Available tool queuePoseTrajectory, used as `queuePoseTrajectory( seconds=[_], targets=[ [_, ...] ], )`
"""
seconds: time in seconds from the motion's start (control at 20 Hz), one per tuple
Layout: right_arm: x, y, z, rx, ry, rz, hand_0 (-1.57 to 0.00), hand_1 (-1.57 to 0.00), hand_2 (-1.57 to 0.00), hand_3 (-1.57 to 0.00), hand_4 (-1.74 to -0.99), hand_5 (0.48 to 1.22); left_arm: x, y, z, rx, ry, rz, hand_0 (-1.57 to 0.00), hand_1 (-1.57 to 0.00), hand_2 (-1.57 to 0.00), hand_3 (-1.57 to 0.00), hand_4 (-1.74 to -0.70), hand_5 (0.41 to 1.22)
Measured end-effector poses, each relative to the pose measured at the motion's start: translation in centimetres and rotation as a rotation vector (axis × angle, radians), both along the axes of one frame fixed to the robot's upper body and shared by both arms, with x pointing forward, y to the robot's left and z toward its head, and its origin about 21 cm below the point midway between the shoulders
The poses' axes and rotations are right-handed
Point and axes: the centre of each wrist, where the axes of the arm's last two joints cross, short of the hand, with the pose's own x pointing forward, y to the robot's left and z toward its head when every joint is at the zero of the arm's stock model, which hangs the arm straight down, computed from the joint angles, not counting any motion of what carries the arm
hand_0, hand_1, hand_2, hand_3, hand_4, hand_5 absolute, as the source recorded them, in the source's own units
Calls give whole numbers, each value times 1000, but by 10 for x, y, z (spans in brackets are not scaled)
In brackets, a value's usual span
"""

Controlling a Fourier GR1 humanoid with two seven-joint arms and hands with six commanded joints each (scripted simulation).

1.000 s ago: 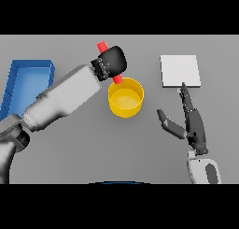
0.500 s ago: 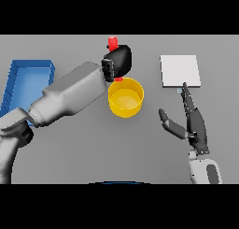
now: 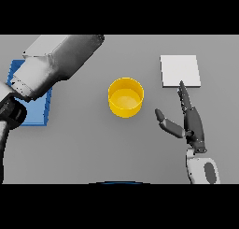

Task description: Pick up the red beaker and tilt it to pour out 1 green nut into yellow bowl. Pick up the yellow bowl and place it on the metallic measuring scale.

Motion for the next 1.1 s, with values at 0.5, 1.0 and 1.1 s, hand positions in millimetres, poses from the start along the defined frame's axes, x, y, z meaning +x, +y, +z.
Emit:
queuePoseTrajectory(
  seconds=[0.5, 1.0, 1.1],
  targets=[
    [6, 2, -2, 2, 4, 42, 1, 1, 1, 1, -1125, 601, 35, 199, 67, -1242, 224, 547, -1571, -1571, -1571, -1545, -1739, 1221],
    [8, -4, -1, -39, -3, 69, 1, 1, 1, 1, -1129, 659, 21, 301, -71, -1857, 84, 987, -1571, -1571, -1571, -1568, -1741, 1221],
    [12, -4, -1, -24, 12, 71, 1, 1, 1, 1, -1131, 669, 12, 313, -100, -1927, 95, 1024, -1571, -1571, -1571, -1569, -1741, 1221]
  ],
)
